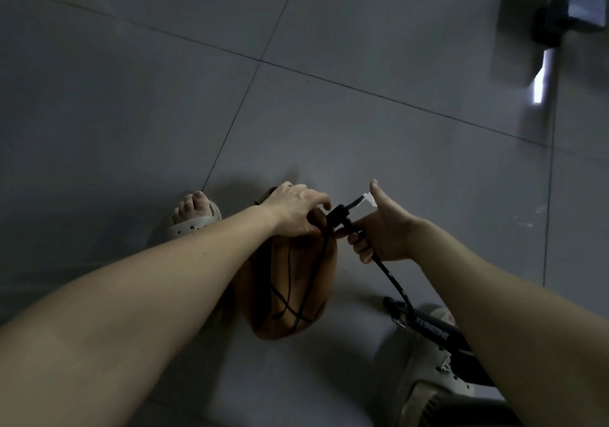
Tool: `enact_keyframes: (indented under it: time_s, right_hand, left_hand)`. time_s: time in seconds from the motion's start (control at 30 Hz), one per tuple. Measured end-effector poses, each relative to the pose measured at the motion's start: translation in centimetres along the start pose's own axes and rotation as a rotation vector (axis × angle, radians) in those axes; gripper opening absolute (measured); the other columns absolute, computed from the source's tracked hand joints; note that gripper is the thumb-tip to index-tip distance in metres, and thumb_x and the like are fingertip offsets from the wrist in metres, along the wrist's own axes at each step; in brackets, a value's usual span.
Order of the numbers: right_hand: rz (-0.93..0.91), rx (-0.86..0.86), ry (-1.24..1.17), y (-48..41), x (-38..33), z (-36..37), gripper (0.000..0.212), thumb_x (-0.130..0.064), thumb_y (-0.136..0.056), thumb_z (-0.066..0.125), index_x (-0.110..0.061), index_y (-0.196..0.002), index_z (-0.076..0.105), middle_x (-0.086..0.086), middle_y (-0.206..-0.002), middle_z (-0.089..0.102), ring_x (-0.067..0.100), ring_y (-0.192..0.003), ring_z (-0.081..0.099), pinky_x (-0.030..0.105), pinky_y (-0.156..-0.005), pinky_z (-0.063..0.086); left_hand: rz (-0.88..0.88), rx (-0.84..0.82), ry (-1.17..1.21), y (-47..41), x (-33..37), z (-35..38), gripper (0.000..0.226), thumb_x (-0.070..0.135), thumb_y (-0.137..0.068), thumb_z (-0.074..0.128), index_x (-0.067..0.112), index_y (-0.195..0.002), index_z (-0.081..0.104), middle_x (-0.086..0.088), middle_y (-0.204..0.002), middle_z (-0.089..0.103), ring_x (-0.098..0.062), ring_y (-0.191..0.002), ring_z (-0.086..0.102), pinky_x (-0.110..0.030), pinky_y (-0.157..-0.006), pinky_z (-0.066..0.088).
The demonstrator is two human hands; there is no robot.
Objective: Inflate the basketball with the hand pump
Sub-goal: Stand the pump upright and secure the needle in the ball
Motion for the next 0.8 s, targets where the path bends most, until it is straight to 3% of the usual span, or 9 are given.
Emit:
enact_keyframes:
  time_s: [0.47, 0.53, 0.67, 0.8]
  right_hand:
    - [0.041, 0.055, -0.012, -0.37, -0.30, 0.19, 0.129, -0.100, -0.067, 0.011, 0.005, -0.121, 0.064, 0.006, -0.072, 0.045, 0.018, -0.060, 0.038, 0.032, -0.059, 0.029]
    - [0.062, 0.063, 0.028, -0.30, -0.54, 0.38, 0.123, -0.097, -0.072, 0.015, 0.005, -0.120, 0.063, 0.005, -0.071, 0.045, 0.017, -0.060, 0.038, 0.031, -0.058, 0.028]
    - [0.070, 0.062, 0.060, -0.41, -0.56, 0.56, 0.108, -0.089, -0.081, 0.021, 0.004, -0.120, 0.061, 0.004, -0.072, 0.043, 0.016, -0.061, 0.038, 0.030, -0.058, 0.028]
    - [0.054, 0.047, 0.019, -0.74, -0.39, 0.42, 0.092, -0.077, -0.088, 0.026, 0.002, -0.116, 0.062, 0.005, -0.074, 0.042, 0.016, -0.061, 0.037, 0.030, -0.058, 0.026]
  left_hand:
    - [0.007, 0.031, -0.012, 0.39, -0.22, -0.01, 0.051, 0.053, -0.082, 0.073, 0.034, -0.126, 0.058, 0.009, -0.124, 0.062, -0.018, -0.118, 0.052, -0.040, -0.104, 0.035]
    - [0.001, 0.030, -0.005, 0.46, -0.17, -0.01, 0.057, 0.051, -0.083, 0.073, 0.036, -0.133, 0.052, 0.008, -0.127, 0.062, -0.019, -0.121, 0.051, -0.041, -0.105, 0.033]
    - [0.001, -0.007, -0.047, 0.78, -0.15, 0.12, 0.085, 0.048, -0.087, 0.068, 0.045, -0.156, 0.018, 0.005, -0.138, 0.056, -0.021, -0.126, 0.048, -0.042, -0.109, 0.030]
    - [0.002, -0.024, -0.065, 0.64, -0.25, 0.18, 0.088, 0.051, -0.088, 0.067, 0.048, -0.158, 0.013, 0.005, -0.148, 0.050, -0.021, -0.130, 0.045, -0.043, -0.110, 0.029]
Point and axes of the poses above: each hand's wrist, its own y-axis away from the middle knuckle, its own z-axis out of the palm, x = y × z, the point moved 3 cm from there along -y, towards the middle knuckle
